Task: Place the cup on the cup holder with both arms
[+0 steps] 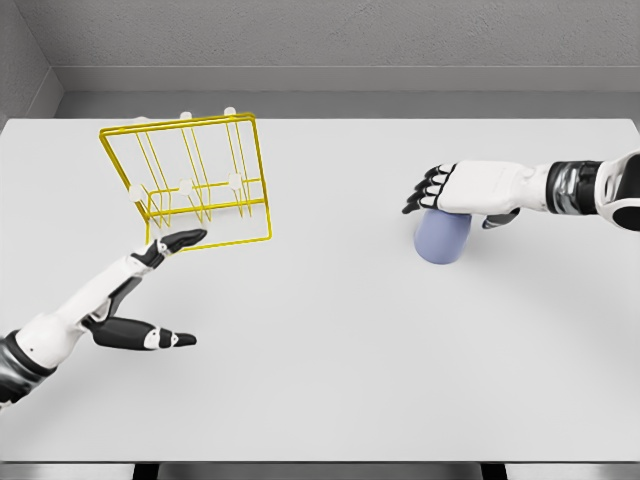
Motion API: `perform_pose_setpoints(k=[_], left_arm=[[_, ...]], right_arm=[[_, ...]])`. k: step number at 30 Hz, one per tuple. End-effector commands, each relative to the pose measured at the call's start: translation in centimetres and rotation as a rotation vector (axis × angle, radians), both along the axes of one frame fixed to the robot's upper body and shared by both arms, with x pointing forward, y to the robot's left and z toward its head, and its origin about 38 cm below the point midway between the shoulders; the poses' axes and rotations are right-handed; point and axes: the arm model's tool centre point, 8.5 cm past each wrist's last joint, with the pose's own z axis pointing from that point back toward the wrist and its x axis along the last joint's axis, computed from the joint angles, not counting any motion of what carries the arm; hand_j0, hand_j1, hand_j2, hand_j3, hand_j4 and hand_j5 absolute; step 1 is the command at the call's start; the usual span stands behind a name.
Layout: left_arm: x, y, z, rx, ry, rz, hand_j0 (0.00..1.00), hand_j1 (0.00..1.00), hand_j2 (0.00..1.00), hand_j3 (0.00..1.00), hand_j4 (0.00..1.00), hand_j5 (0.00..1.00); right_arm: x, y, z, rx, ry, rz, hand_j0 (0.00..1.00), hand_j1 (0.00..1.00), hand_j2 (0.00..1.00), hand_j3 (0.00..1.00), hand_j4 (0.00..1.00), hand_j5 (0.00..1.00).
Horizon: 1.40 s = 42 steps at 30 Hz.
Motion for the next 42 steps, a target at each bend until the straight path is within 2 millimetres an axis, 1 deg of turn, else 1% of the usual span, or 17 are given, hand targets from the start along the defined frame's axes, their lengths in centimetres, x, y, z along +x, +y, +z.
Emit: perform_pose_setpoints(k=[1, 7, 11, 14, 17, 20, 21, 23, 26, 28, 30, 32, 34, 36, 37, 39, 42], left_arm=[[-0.1, 0.1, -0.2, 0.006, 0.01, -0.003, 1.0, 1.0, 1.0, 1.0, 1.0, 1.0], [-0.1, 0.3, -0.1, 0.005, 0.016, 0.002, 1.0, 1.0, 1.0, 1.0, 1.0, 1.0], [-0.5, -0.5, -0.8, -0.019, 0.049, -0.018, 1.0, 1.0, 1.0, 1.0, 1.0, 1.0], [-0.5, -1.7, -1.2, -0.064, 0.093, -0.046, 1.0, 1.0, 1.0, 1.0, 1.0, 1.0], [0.4, -3.0, -0.8, -0.126, 0.112, -0.065, 1.0, 1.0, 1.0, 1.0, 1.0, 1.0], [1.4, -5.7, -0.1, -0.216, 0.114, -0.118, 1.0, 1.0, 1.0, 1.0, 1.0, 1.0], [1.4, -6.4, -0.1, -0.23, 0.114, -0.134, 1.0, 1.0, 1.0, 1.0, 1.0, 1.0], [1.5, -7.1, -0.1, -0.24, 0.114, -0.152, 1.0, 1.0, 1.0, 1.0, 1.0, 1.0], [1.3, -8.4, -1.0, -0.219, 0.168, -0.175, 1.0, 1.0, 1.0, 1.0, 1.0, 1.0], [1.7, -8.9, -1.7, -0.177, 0.228, -0.154, 1.0, 1.0, 1.0, 1.0, 1.0, 1.0], [1.9, -8.9, -2.3, -0.143, 0.26, -0.143, 1.0, 1.0, 1.0, 1.0, 1.0, 1.0], [2.3, -8.2, -3.1, -0.091, 0.294, -0.113, 1.0, 1.0, 1.0, 1.0, 1.0, 1.0], [2.9, -7.9, -3.5, -0.037, 0.336, -0.085, 1.0, 1.0, 1.0, 1.0, 1.0, 1.0], [2.9, -7.8, -3.6, -0.024, 0.347, -0.081, 1.0, 1.0, 1.0, 1.0, 1.0, 1.0], [2.9, -7.8, -3.8, -0.02, 0.352, -0.083, 1.0, 1.0, 1.0, 1.0, 1.0, 1.0], [2.9, -7.9, -4.3, -0.015, 0.366, -0.082, 1.0, 1.0, 1.0, 1.0, 1.0, 1.0], [3.1, -8.0, -4.5, -0.027, 0.375, -0.078, 1.0, 1.0, 1.0, 1.0, 1.0, 1.0]], right_arm=[[-0.1, -0.1, -0.2, -0.017, 0.013, -0.004, 0.89, 0.89, 0.89, 0.89, 0.89, 0.89], [-0.3, 0.0, -0.6, -0.03, 0.024, 0.0, 0.79, 0.79, 0.79, 0.79, 0.79, 0.79], [-0.3, 0.0, -0.6, -0.032, 0.025, 0.001, 0.76, 0.76, 0.76, 0.76, 0.76, 0.76], [-0.4, -0.1, -0.9, -0.038, 0.033, 0.0, 0.69, 0.69, 0.69, 0.69, 0.69, 0.69], [-0.3, -0.1, -0.9, -0.038, 0.033, -0.002, 0.68, 0.68, 0.68, 0.68, 0.68, 0.68], [-0.3, -0.1, -0.9, -0.038, 0.033, -0.002, 0.67, 0.67, 0.67, 0.67, 0.67, 0.67], [-0.3, -0.1, -0.8, -0.037, 0.032, -0.003, 0.64, 0.64, 0.64, 0.64, 0.64, 0.64], [-0.3, -0.1, -0.7, -0.035, 0.031, -0.002, 0.63, 0.63, 0.63, 0.63, 0.63, 0.63], [-0.2, -0.1, -0.5, -0.03, 0.024, -0.004, 0.62, 0.62, 0.62, 0.62, 0.62, 0.62], [-0.2, -0.1, -0.3, -0.025, 0.023, -0.003, 0.6, 0.6, 0.6, 0.6, 0.6, 0.6], [-0.1, -0.1, 0.0, -0.022, 0.018, -0.006, 0.6, 0.6, 0.6, 0.6, 0.6, 0.6], [-0.1, 0.0, 0.1, -0.02, 0.016, -0.004, 0.57, 0.57, 0.57, 0.57, 0.57, 0.57], [-0.1, -0.1, 0.3, -0.017, 0.014, -0.005, 0.57, 0.57, 0.57, 0.57, 0.57, 0.57], [0.0, 0.0, 0.5, -0.013, 0.01, -0.004, 0.57, 0.57, 0.57, 0.57, 0.57, 0.57], [0.2, -0.2, 1.0, -0.002, -0.003, -0.013, 0.57, 0.57, 0.57, 0.57, 0.57, 0.57], [-0.2, 0.4, 2.6, 0.007, -0.037, 0.011, 0.56, 0.56, 0.56, 0.56, 0.56, 0.56], [-0.8, 1.3, 3.4, 0.007, -0.052, 0.042, 0.56, 0.56, 0.56, 0.56, 0.56, 0.56]])
